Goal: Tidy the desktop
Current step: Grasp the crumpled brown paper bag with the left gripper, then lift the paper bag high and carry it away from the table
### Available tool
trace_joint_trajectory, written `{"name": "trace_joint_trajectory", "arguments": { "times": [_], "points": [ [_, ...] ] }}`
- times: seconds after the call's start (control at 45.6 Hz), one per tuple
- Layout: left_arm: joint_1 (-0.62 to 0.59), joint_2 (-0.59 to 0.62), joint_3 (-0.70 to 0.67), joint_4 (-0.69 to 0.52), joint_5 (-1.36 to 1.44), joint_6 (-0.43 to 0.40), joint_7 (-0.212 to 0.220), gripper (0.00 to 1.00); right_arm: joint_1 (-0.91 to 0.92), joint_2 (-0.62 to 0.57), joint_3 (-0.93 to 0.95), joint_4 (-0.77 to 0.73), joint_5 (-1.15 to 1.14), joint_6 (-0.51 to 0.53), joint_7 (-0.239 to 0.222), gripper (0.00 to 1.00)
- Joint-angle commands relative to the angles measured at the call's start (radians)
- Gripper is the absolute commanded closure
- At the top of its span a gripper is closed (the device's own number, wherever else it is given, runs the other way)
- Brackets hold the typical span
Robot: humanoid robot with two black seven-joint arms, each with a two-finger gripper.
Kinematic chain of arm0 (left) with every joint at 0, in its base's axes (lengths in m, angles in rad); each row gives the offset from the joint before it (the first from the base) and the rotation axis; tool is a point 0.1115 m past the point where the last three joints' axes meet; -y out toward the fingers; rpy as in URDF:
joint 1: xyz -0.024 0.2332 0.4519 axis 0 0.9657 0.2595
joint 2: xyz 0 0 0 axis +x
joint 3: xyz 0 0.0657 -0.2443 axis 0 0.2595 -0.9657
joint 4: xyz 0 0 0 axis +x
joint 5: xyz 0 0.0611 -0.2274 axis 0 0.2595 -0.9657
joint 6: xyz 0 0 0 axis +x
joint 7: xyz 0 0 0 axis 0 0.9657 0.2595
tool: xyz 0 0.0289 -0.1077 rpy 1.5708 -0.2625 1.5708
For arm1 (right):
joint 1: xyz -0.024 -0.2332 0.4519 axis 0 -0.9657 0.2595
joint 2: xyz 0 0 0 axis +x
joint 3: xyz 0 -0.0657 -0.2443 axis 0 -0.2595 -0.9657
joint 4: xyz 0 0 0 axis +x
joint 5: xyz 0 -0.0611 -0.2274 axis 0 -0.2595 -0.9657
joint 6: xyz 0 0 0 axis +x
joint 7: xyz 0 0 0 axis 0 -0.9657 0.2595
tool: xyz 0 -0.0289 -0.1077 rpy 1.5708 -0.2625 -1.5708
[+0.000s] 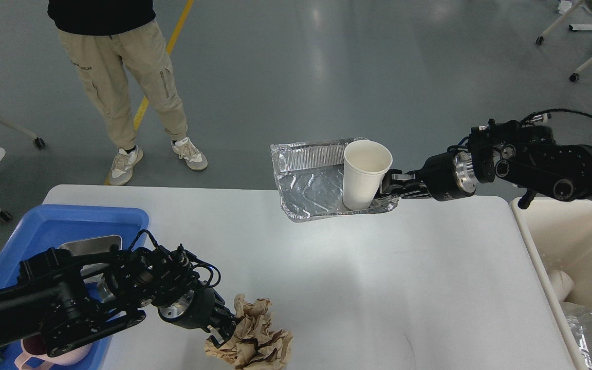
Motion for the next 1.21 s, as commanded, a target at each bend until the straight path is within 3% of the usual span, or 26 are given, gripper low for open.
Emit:
{"name": "trace_joint_trajectory", "arguments": {
  "times": [0.0,0.241,0.395,0.702,0.943,1.184],
  "points": [
    [-0.002,0.015,-0.005,0.002,0.002,0.002,-0.019,1.0,-0.001,0.002,0.0,0.0,0.0,-0.002,0.0,1.0],
    [-0.008,0.031,-0.027,0.004,0.002,0.009,-0.048,1.0,-0.009,0.001,0.0,-0.002,0.0,-0.005,0.0,1.0],
    [-0.009,0.064,-0.122,-0.018,-0.017,-0.001,-0.084,1.0,-0.015,-0.002,-0.003,-0.005,0.0,-0.005,0.0,1.0],
    [0.041,0.346,-0.169,-0.235,-0.104,0.006,-0.11,1.0,-0.015,-0.001,-0.006,-0.005,0.0,-0.005,0.0,1.0],
    [0.143,0.52,-0.393,-0.303,-0.257,0.016,-0.145,1.0,-0.017,-0.001,-0.017,-0.003,0.0,-0.006,-0.001,1.0],
    [0.17,0.61,-0.599,-0.298,-0.509,0.018,-0.144,1.0,-0.017,-0.001,-0.02,-0.005,0.0,-0.006,-0.001,1.0]
  ]
}}
